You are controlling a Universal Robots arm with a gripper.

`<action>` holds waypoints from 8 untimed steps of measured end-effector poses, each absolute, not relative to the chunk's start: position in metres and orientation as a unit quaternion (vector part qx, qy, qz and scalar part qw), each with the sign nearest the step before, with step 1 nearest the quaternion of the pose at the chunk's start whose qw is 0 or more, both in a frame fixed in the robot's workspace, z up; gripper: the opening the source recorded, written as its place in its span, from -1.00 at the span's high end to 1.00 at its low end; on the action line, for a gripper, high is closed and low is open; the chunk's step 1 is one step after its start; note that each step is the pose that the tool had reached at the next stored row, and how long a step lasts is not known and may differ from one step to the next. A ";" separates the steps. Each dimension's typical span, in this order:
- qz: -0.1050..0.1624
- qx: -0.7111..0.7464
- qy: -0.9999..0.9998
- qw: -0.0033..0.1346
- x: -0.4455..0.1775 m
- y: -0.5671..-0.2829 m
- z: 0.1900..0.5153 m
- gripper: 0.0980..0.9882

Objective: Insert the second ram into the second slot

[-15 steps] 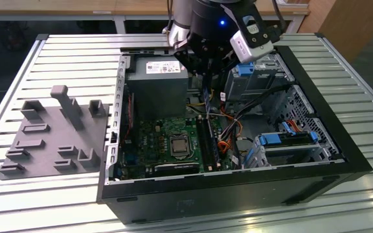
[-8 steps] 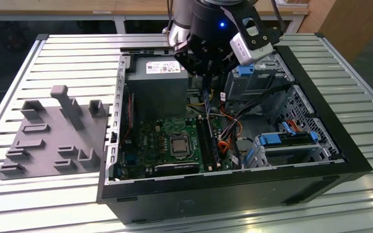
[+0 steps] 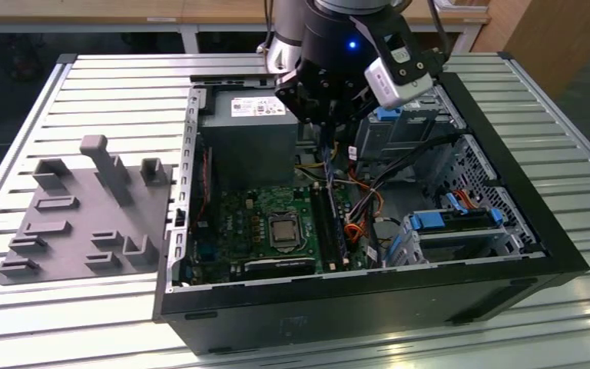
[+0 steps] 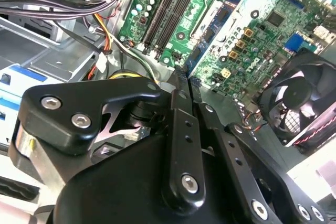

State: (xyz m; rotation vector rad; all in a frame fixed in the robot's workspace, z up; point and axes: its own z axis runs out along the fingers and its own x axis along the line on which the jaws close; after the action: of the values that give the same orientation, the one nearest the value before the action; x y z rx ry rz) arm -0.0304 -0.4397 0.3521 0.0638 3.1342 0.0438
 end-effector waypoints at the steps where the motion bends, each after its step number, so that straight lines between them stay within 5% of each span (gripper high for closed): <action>1: 0.014 0.015 1.000 0.003 -0.030 -0.440 0.352 0.92; 8: 0.014 0.010 1.000 0.003 -0.030 -0.440 0.347 0.92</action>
State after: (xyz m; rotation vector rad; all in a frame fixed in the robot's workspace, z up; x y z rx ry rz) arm -0.0304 -0.4403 0.3475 0.0311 3.1352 0.0434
